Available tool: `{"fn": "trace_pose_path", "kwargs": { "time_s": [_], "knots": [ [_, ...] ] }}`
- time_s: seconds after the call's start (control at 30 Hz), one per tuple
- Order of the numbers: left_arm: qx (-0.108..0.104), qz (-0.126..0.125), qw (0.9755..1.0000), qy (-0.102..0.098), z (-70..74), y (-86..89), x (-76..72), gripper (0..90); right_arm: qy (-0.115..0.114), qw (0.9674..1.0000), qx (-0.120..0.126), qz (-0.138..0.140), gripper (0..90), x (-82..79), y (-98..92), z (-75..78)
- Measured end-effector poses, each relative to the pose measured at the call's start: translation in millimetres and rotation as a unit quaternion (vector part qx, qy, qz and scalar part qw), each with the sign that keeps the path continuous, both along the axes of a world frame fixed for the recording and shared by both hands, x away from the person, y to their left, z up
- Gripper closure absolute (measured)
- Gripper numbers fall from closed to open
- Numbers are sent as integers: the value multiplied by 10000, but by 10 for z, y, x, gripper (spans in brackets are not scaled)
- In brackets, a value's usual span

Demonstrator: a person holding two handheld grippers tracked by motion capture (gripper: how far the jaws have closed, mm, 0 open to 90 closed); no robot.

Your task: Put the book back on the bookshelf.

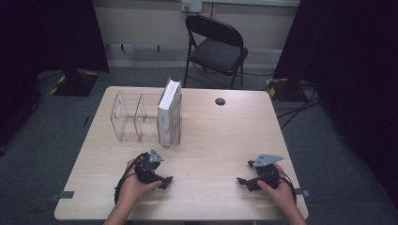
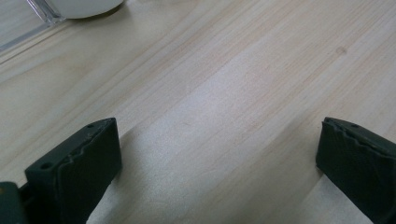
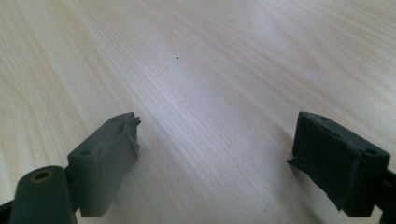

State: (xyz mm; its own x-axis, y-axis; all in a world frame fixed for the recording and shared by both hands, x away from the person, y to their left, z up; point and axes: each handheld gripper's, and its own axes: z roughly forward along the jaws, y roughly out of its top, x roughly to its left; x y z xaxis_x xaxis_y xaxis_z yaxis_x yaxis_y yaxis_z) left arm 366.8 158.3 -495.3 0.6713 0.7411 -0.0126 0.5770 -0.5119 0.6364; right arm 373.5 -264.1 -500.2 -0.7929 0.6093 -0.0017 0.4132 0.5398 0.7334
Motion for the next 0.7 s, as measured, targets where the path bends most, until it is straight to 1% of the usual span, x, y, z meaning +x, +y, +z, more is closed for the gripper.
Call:
{"fn": "trace_pose_path", "kwargs": {
  "time_s": [0.23,0.3,0.43,0.53,0.57,0.63,0.7],
  "knots": [
    [-64,12,10000,-52,-9,-1,-10,0,1,10000,0,0,133,0,0,0],
    [-98,13,9999,-116,-19,-2,-11,0,0,10000,-1,1,133,0,0,0],
    [-142,-37,9998,-158,-28,3,-13,0,4,10000,0,0,133,0,0,0],
    [-237,-43,9994,-243,-46,1,-20,0,2,10000,0,1,133,0,0,0],
    [-213,-65,9993,-309,-49,8,-22,0,0,10000,-1,1,133,0,0,0],
    [-330,-50,9988,-363,-72,3,-32,0,3,10000,-1,0,133,-1,0,0],
    [-338,-51,9987,-374,-74,1,-32,0,0,10000,0,0,133,0,0,0]
  ]
}}
